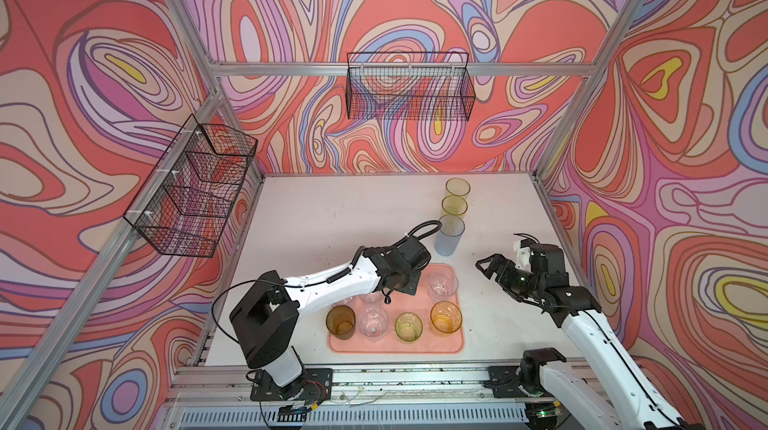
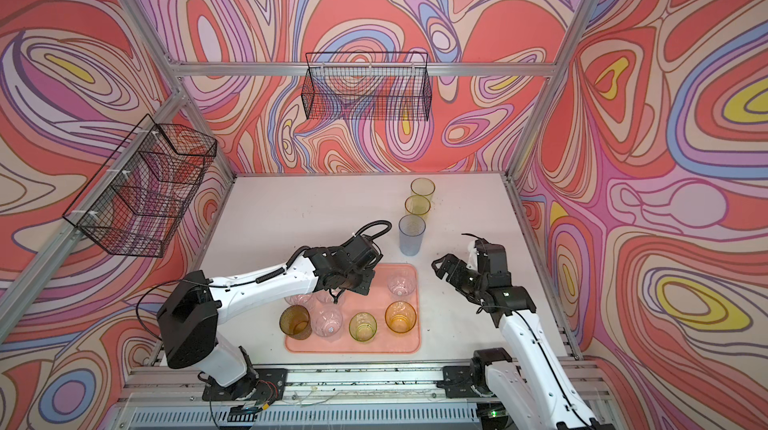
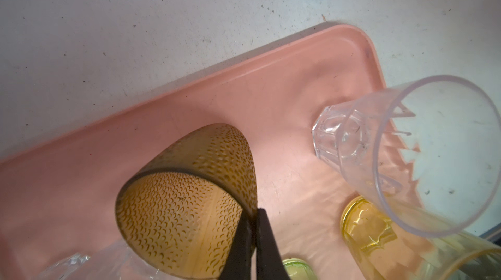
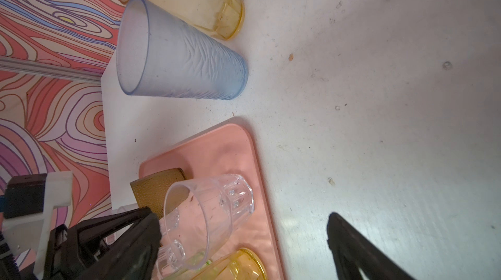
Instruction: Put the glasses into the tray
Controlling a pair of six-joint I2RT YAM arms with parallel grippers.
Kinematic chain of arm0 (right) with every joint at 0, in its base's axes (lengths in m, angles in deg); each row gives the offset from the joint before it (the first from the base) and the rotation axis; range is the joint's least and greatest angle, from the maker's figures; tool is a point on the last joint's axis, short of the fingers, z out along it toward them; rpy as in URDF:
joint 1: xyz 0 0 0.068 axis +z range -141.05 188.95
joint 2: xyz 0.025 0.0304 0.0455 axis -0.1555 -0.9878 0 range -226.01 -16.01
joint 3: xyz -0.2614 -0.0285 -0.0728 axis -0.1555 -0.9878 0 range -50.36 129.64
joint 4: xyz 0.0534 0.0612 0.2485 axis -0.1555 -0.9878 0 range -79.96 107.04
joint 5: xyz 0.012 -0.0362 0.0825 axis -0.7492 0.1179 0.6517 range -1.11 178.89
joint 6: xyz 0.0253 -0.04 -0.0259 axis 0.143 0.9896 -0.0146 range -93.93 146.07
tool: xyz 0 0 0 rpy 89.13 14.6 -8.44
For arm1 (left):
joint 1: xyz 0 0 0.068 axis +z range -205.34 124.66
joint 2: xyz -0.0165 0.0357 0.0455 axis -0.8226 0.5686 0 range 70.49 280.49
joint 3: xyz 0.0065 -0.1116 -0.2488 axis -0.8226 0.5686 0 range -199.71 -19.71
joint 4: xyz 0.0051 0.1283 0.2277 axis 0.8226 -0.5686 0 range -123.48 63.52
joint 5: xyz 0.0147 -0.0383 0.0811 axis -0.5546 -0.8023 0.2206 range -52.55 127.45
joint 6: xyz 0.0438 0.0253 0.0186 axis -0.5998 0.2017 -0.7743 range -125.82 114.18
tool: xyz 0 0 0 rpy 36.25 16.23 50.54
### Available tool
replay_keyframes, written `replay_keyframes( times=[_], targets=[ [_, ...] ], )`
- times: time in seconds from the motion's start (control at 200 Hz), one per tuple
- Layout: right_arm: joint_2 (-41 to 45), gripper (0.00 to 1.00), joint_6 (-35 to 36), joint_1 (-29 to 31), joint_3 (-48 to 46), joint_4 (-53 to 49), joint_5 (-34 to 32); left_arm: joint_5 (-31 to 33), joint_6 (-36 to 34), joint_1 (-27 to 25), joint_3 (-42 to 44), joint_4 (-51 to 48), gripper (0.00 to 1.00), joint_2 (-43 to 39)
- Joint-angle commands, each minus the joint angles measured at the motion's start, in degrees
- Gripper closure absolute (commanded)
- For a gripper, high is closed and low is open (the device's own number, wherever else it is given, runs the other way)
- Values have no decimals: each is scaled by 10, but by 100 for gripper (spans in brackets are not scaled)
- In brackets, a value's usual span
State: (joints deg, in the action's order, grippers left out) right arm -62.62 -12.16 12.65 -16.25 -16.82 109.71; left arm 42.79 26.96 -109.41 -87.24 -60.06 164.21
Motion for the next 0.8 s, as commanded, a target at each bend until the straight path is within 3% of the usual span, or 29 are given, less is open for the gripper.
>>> replay_keyframes(
  times=[0.0, 0.791],
  targets=[
    [4, 2, 2, -3, 7, 6, -1, 15, -4, -9, -20, -34, 100, -11],
    [9, 2, -1, -2, 6, -2, -3, -3, 10, -55, -15, -51, 100, -12]
  ],
)
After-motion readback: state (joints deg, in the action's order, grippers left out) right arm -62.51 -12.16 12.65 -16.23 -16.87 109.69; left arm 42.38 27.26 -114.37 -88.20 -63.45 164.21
